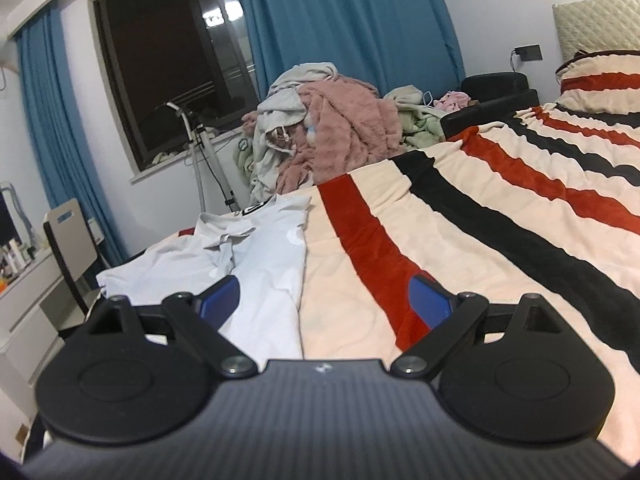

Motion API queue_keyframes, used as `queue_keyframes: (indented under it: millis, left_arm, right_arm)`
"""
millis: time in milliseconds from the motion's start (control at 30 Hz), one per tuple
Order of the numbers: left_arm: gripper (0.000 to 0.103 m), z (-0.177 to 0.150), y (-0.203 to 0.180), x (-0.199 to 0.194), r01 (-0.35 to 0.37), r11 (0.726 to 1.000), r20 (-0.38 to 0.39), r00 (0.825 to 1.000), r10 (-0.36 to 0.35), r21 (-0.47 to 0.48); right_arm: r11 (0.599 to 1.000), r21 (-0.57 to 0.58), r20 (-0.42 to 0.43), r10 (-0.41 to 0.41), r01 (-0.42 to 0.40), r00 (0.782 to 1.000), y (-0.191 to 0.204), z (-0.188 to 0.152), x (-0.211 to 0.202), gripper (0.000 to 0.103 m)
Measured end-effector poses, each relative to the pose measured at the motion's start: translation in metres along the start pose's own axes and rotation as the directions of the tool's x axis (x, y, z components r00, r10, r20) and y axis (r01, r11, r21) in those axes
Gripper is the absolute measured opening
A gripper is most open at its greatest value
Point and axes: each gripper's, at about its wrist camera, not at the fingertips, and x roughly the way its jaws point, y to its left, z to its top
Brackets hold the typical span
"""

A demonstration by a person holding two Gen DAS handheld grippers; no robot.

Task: Fold clothes

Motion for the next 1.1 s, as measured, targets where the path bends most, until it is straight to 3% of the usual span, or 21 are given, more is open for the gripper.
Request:
queue_keyframes:
  millis: [33, 100, 233, 400, 567, 633, 700, 800, 933, 1100]
  left_arm:
    - [0.035, 0.002, -0.001, -0.004, 0.001, 1.000, 0.012, 1.000, -0.001, 0.003]
    - [0.053, 0.007, -0.003, -0.013, 0.000, 1.000, 0.044, 0.999, 0.000, 0.008]
    - [0.070, 0.027, -0.009, -0.026, -0.024, 0.999, 0.124, 0.992, 0.022, 0.022]
    - [0.079, 0.062, -0.014, -0.041, -0.064, 0.997, 0.228, 0.972, 0.054, 0.034]
    - [0.082, 0.098, -0.014, -0.052, -0.082, 0.996, 0.312, 0.948, 0.064, 0.045]
    - [0.091, 0.106, -0.013, -0.055, -0.103, 0.993, 0.343, 0.936, 0.077, 0.060]
    - [0.098, 0.112, -0.009, -0.054, -0.118, 0.988, 0.351, 0.933, 0.077, 0.097]
    - [0.100, 0.120, 0.001, -0.054, -0.145, 0.985, 0.363, 0.926, 0.100, 0.097]
    - [0.103, 0.122, 0.021, -0.060, -0.120, 0.990, 0.371, 0.925, 0.086, 0.070]
    - [0.103, 0.116, 0.058, -0.073, -0.131, 0.991, 0.383, 0.915, 0.128, -0.019]
  right_arm:
    - [1.000, -0.002, 0.002, 0.004, -0.004, 1.000, 0.000, 0.000, -0.001, 0.093]
    - [1.000, -0.005, 0.008, 0.011, -0.011, 1.000, 0.002, 0.000, -0.003, 0.093]
    - [0.999, -0.032, 0.012, 0.021, -0.021, 1.000, 0.008, -0.001, -0.003, 0.093]
    - [0.997, -0.053, 0.020, 0.050, -0.049, 0.999, 0.016, -0.002, -0.004, 0.093]
    - [0.996, -0.065, 0.029, 0.067, -0.065, 0.997, 0.022, -0.005, -0.004, 0.093]
    - [0.996, -0.060, 0.031, 0.071, -0.069, 0.997, 0.022, -0.005, -0.004, 0.093]
    - [0.996, -0.057, 0.033, 0.073, -0.071, 0.997, 0.022, -0.006, -0.004, 0.093]
    - [0.994, -0.079, 0.037, 0.077, -0.074, 0.996, 0.025, -0.010, -0.003, 0.093]
    - [0.986, -0.133, 0.010, 0.100, -0.098, 0.995, 0.040, -0.012, 0.007, 0.093]
    - [0.969, -0.175, -0.075, 0.161, -0.172, 0.984, 0.064, -0.010, 0.031, 0.093]
